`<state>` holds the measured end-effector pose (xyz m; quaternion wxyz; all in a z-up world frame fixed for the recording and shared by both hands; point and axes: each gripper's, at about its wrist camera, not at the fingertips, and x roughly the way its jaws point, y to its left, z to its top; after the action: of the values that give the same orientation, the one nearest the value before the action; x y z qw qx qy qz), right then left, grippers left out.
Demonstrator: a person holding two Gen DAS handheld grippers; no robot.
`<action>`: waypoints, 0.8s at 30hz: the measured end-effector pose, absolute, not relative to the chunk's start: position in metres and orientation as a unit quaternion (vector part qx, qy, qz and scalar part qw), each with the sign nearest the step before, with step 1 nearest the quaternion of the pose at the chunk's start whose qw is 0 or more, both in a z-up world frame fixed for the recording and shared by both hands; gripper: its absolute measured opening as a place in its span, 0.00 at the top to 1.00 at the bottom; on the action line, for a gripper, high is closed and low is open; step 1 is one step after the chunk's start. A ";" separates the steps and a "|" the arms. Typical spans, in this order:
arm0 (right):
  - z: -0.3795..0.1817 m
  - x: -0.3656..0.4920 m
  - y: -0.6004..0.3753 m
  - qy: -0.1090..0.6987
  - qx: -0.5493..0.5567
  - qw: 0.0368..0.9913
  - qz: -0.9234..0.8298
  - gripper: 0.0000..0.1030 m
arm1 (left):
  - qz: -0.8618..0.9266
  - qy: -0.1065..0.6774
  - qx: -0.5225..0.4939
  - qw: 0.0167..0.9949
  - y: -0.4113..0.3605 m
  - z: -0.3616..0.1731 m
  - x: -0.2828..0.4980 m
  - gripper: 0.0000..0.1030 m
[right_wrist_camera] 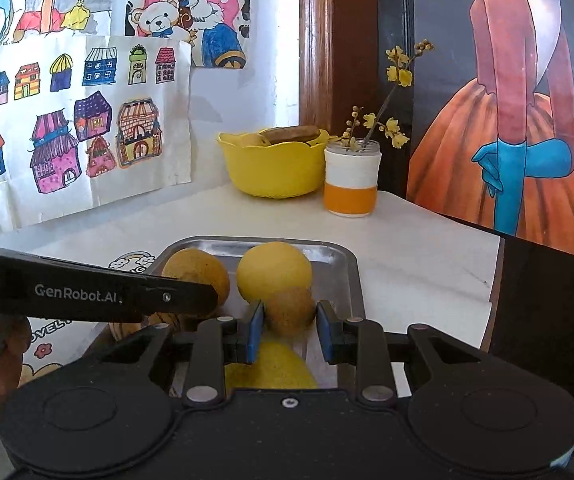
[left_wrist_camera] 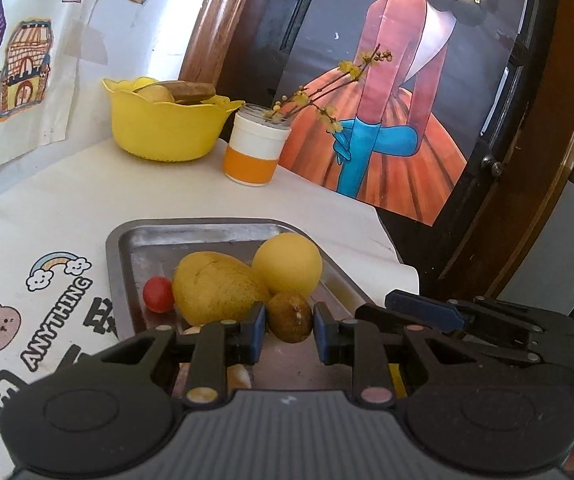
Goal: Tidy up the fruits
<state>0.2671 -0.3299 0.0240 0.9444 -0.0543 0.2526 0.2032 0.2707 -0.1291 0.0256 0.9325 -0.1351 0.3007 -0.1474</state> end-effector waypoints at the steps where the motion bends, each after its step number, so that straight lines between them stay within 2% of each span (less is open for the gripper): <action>1: 0.024 0.267 -0.330 0.253 -0.053 0.944 0.203 0.69 | -0.147 0.303 -0.138 0.932 -0.129 0.026 0.271 0.73; 8: 0.026 0.263 -0.335 0.246 -0.041 0.949 0.192 0.60 | -0.150 0.297 -0.159 0.929 -0.124 0.027 0.270 0.61; 10: 0.028 0.262 -0.338 0.242 -0.038 0.952 0.184 0.50 | -0.149 0.294 -0.165 0.930 -0.123 0.028 0.269 0.59; 13: 0.032 0.258 -0.342 0.230 -0.035 0.957 0.173 0.41 | -0.146 0.285 -0.174 0.931 -0.121 0.030 0.265 0.51; 15: 0.035 0.255 -0.345 0.222 -0.031 0.961 0.162 0.33 | -0.143 0.276 -0.181 0.933 -0.120 0.032 0.263 0.39; 16: 0.037 0.253 -0.347 0.217 -0.031 0.963 0.157 0.29 | -0.140 0.271 -0.184 0.934 -0.119 0.034 0.261 0.38; 19: 0.042 0.248 -0.350 0.201 -0.029 0.968 0.146 0.23 | -0.137 0.258 -0.188 0.938 -0.116 0.039 0.258 0.33; 21: 0.045 0.244 -0.352 0.192 -0.024 0.971 0.139 0.17 | -0.133 0.248 -0.190 0.940 -0.114 0.043 0.254 0.22; 24: 0.048 0.237 -0.354 0.180 -0.021 0.974 0.134 0.09 | -0.124 0.234 -0.187 0.946 -0.111 0.049 0.248 0.16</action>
<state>0.2375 -0.3543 0.0484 0.9742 -0.0208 0.1804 0.1341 0.2484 -0.1113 0.0485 0.9460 -0.1873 0.2340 -0.1239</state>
